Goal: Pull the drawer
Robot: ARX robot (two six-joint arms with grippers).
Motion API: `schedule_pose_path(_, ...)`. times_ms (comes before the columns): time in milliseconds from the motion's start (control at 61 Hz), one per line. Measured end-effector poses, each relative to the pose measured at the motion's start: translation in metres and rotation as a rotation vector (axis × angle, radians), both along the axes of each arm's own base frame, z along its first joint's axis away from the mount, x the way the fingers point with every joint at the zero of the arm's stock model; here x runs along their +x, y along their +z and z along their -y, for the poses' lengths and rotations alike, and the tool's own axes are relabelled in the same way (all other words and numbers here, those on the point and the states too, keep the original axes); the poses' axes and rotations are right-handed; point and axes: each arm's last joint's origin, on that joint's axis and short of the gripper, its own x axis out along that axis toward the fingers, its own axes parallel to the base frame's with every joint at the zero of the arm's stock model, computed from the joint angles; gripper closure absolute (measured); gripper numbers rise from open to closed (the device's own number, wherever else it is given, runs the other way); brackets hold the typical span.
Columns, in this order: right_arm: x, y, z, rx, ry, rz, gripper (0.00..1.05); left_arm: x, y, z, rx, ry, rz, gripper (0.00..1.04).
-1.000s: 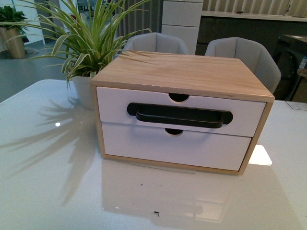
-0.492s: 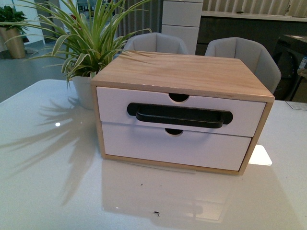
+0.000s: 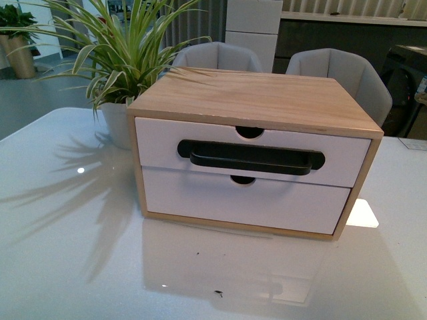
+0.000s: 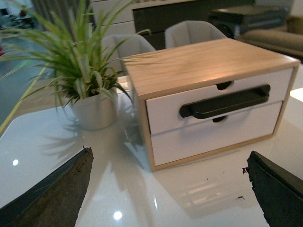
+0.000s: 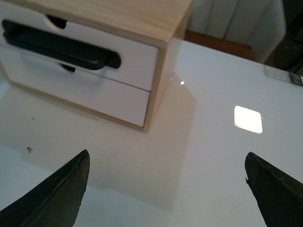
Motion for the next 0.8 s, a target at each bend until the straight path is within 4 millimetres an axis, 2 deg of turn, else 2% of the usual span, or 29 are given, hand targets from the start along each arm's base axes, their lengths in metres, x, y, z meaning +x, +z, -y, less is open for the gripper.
schedule_pose_path(164,0.033,0.007,-0.012,-0.144,0.157,-0.082,0.09,0.045,0.0,0.022,0.231,-0.219,-0.028,0.07)
schedule_pose_path(377,0.067,0.011,-0.017,-0.314,0.276,-0.152,0.09,0.076,0.002,0.062,0.419,-0.467,-0.019,0.07)
schedule_pose_path(590,0.087,0.012,-0.019,-0.401,0.356,-0.194,0.09,0.102,0.007,0.091,0.565,-0.587,0.02,0.07)
schedule_pose_path(803,0.102,0.021,-0.028,-0.459,0.44,-0.176,0.09,0.13,0.006,0.115,0.676,-0.661,-0.029,0.07)
